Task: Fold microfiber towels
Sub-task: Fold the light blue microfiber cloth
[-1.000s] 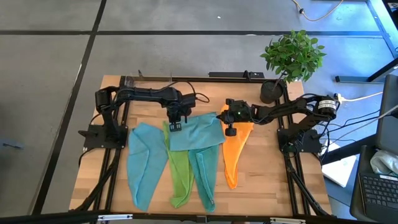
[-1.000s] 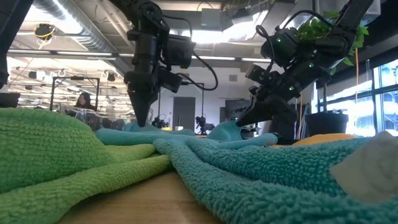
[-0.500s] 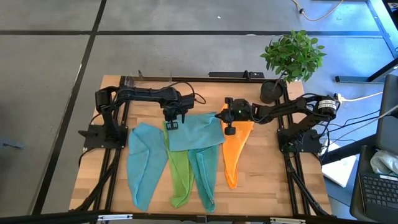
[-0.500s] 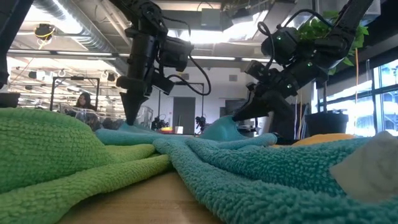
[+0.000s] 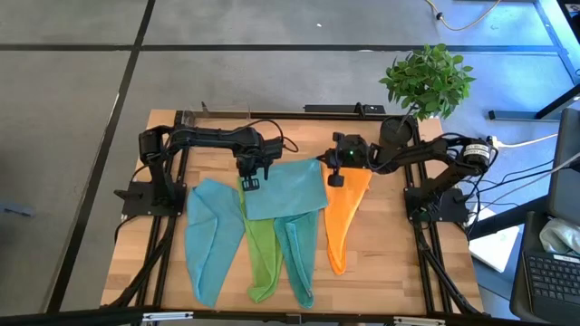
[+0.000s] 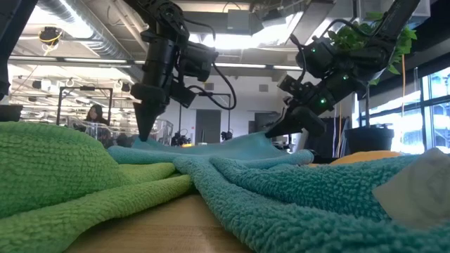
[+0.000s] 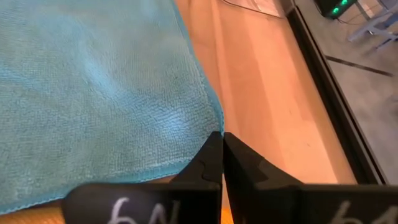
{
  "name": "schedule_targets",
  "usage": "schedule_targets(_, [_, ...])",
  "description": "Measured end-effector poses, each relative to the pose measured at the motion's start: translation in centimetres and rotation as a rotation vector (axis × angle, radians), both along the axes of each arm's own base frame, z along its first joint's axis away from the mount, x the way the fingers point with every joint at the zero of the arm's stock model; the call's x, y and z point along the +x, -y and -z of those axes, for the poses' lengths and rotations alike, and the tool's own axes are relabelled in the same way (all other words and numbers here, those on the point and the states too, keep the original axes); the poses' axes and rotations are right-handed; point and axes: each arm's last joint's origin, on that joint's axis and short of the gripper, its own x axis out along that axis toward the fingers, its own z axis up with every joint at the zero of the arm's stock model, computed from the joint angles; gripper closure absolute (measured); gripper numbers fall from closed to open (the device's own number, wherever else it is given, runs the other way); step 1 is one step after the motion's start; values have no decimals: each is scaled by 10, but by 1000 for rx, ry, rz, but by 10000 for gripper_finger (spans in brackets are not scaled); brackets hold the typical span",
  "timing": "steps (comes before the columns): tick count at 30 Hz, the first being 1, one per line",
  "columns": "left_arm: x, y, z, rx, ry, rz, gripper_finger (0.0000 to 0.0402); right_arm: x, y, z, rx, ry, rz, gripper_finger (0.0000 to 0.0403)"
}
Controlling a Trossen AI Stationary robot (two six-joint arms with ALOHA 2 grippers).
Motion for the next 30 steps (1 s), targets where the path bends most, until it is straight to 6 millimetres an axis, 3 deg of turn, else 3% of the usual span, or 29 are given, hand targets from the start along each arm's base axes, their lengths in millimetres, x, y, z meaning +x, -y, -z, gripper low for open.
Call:
schedule_targets(8, [-1,0,0,-3,-9,-2,398,-1,3,0,28,8,22,385])
schedule_targets(18, [-9,3,13,-10,-52,-2,386,-1,3,0,71,24,51,325])
schedule_targets(30, [1,-6,15,182,23,61,354,4,-11,-1,137,54,19,295])
